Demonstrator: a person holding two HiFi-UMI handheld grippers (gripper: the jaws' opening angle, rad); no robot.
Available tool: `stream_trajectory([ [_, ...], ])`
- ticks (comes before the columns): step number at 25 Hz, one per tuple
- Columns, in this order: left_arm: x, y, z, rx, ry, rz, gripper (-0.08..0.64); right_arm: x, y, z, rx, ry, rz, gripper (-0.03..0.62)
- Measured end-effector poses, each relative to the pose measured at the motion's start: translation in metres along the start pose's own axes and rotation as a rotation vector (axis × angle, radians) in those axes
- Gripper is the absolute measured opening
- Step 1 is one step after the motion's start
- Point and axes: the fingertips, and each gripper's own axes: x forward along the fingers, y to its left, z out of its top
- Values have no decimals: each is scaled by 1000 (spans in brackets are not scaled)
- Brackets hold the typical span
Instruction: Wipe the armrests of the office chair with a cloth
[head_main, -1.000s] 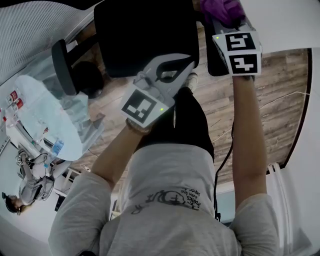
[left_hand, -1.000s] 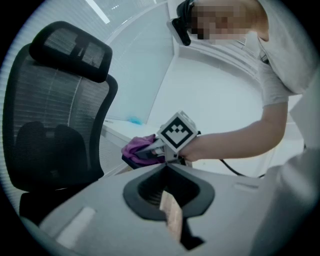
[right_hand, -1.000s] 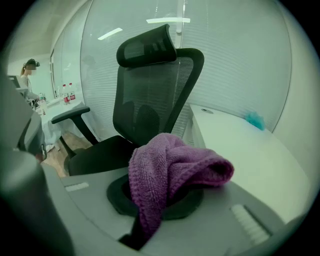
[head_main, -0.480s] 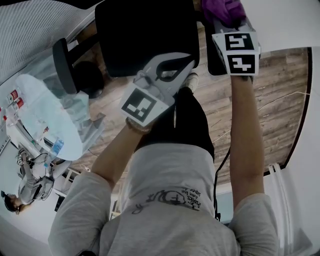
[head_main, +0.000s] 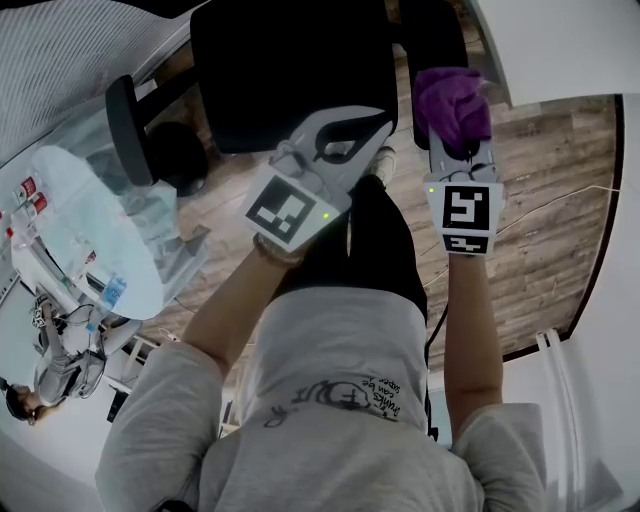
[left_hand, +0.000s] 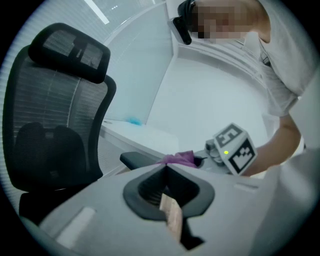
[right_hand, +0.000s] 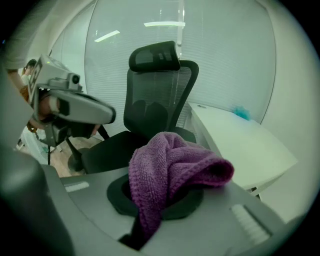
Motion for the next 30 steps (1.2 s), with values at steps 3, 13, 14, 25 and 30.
stream_trajectory([
  [3, 2, -1, 1, 1, -8, -2, 0, -21, 18, -19, -6, 18, 5, 31],
  [13, 5, -5, -2, 1, -13, -5, 0, -45, 34, -43, 20, 38, 14, 32],
  [14, 4, -4, -3, -1, -11, -4, 0, -43, 32, -40, 32, 33, 18, 32],
  [25, -8, 5, -2, -11, -12, 21, 0, 11, -7, 5, 41, 2, 45, 32],
  [30, -7, 4, 1, -11, -16, 21, 0, 48, -34, 35, 3, -3, 55, 32],
])
